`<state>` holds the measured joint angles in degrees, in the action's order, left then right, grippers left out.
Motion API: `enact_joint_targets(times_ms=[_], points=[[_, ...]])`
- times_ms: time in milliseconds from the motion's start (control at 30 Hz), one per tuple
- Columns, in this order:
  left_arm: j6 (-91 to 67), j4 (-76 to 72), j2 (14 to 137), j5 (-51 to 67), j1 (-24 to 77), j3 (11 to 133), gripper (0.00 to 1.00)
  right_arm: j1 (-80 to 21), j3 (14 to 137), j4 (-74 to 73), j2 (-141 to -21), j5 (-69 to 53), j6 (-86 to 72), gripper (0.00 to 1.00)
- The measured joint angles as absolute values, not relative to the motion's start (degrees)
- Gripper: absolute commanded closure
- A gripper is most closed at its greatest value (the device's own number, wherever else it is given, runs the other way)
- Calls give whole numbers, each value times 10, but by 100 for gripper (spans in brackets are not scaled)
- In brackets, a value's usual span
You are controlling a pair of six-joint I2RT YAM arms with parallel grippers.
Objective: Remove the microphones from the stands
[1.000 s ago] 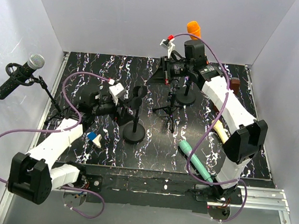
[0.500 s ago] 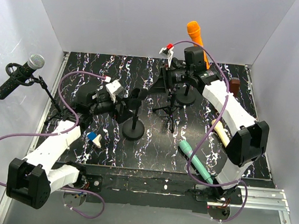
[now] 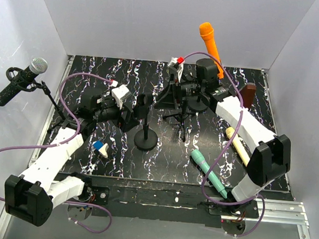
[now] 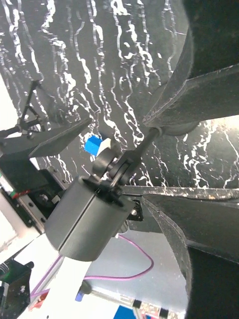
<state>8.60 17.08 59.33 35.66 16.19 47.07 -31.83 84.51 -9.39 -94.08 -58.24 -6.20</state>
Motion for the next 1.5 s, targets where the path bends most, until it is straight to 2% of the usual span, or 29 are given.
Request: enact_joint_targets(times_ms=[300,467,600,767,933,1267,1500], points=[[130,263,596,329,162,517,12,-355,845,-46,-975,-607,8,34],[147,295,599,319,162,535,12,-364,845,-45,-990,-620,42,38],[159,305,611,311,162,551,11,-378,845,-40,-991,-631,55,48],[173,323,617,310,159,557,11,-383,838,-9,-998,-633,52,81],[177,329,619,306,143,557,10,-383,829,44,-1004,-629,31,97],[150,276,578,358,133,481,13,-355,788,147,-996,-569,-110,99],[119,158,625,410,133,429,15,-329,803,140,-1007,-526,-178,99]])
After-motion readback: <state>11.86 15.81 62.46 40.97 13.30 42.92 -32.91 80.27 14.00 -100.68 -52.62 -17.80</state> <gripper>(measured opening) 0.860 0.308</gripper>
